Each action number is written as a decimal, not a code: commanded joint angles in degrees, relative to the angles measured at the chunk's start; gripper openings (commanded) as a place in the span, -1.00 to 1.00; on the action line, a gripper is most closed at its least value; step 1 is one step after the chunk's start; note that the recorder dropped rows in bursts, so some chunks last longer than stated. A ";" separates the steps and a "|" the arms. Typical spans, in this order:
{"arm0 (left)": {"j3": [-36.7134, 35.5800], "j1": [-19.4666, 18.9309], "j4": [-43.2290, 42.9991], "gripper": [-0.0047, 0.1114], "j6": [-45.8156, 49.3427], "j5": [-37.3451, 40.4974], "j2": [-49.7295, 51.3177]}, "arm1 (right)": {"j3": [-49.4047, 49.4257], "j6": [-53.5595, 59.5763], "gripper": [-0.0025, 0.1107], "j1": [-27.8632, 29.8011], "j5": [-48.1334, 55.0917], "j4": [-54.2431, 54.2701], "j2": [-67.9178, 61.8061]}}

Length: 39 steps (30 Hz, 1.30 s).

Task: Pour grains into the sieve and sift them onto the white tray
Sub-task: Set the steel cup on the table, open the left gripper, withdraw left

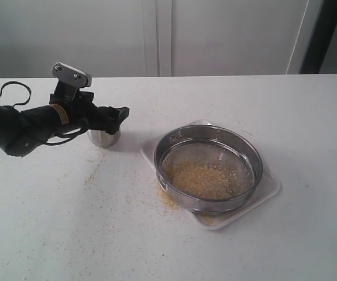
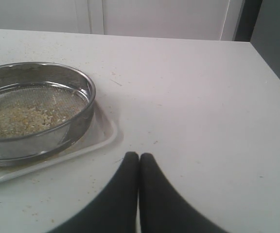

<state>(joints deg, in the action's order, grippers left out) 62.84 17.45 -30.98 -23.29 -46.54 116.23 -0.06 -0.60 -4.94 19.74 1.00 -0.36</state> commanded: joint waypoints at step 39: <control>-0.09 -15.76 24.70 -0.92 9.77 89.50 -33.89 | 0.06 -0.30 -0.96 0.35 -0.15 -0.14 0.36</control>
<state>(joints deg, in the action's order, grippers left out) 62.84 4.51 -6.95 -14.77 40.20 84.67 -0.06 -0.60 -4.94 19.74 1.00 -0.36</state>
